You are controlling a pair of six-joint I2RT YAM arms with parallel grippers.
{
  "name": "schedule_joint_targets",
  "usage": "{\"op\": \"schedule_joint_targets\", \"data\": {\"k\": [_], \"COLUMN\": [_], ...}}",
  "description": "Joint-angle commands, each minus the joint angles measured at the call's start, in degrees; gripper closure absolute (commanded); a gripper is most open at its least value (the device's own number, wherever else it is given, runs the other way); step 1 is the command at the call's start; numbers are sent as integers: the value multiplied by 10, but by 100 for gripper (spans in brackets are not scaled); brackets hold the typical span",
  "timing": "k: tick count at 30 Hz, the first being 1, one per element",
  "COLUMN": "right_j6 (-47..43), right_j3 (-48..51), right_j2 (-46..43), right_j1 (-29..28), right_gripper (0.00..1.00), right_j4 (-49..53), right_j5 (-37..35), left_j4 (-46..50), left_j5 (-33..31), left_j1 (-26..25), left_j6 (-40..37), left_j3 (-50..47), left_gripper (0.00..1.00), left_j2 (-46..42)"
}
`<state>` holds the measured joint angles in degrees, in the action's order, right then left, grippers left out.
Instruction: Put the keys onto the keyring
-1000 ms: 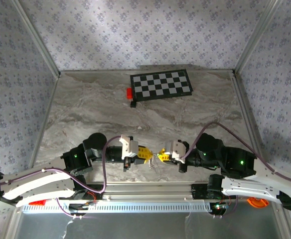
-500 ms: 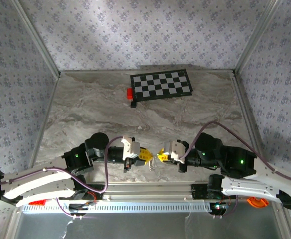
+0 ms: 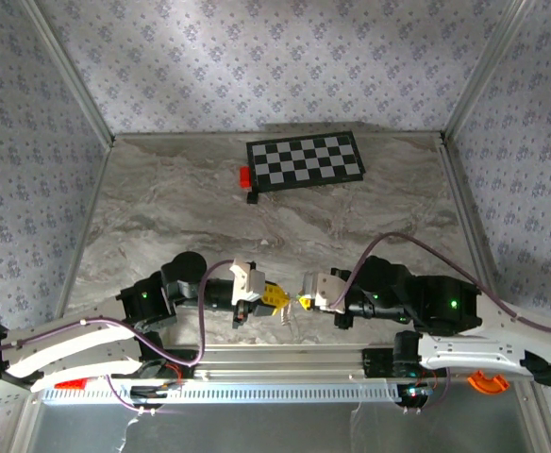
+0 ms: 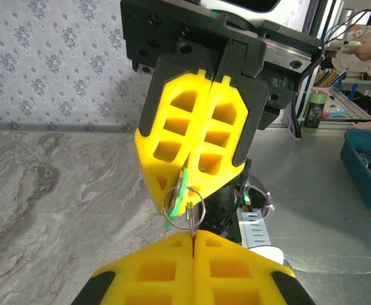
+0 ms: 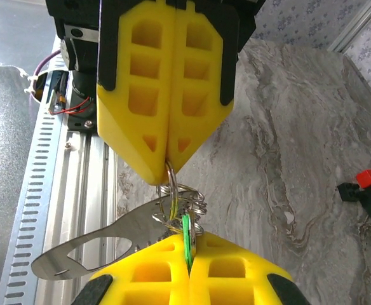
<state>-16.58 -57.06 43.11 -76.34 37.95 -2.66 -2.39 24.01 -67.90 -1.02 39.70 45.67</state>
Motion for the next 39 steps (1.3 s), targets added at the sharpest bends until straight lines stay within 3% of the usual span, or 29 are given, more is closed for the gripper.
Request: {"op": "schedule_joint_targets", "data": {"k": [1, 39], "right_j6": [-5, -5], "right_j3": [-17, -46], "right_j2": [-1, 35], "right_j1": [-7, -62], "right_gripper": [100, 100], "right_j4": [7, 31], "right_j5": [-23, -79], "left_j4": [-36, -4], "left_j5": [5, 45], "left_j1": [-1, 3], "left_j6": [-2, -13], "left_j3": [0, -3], "left_gripper": [100, 100], "left_j2": [-16, -7]}}
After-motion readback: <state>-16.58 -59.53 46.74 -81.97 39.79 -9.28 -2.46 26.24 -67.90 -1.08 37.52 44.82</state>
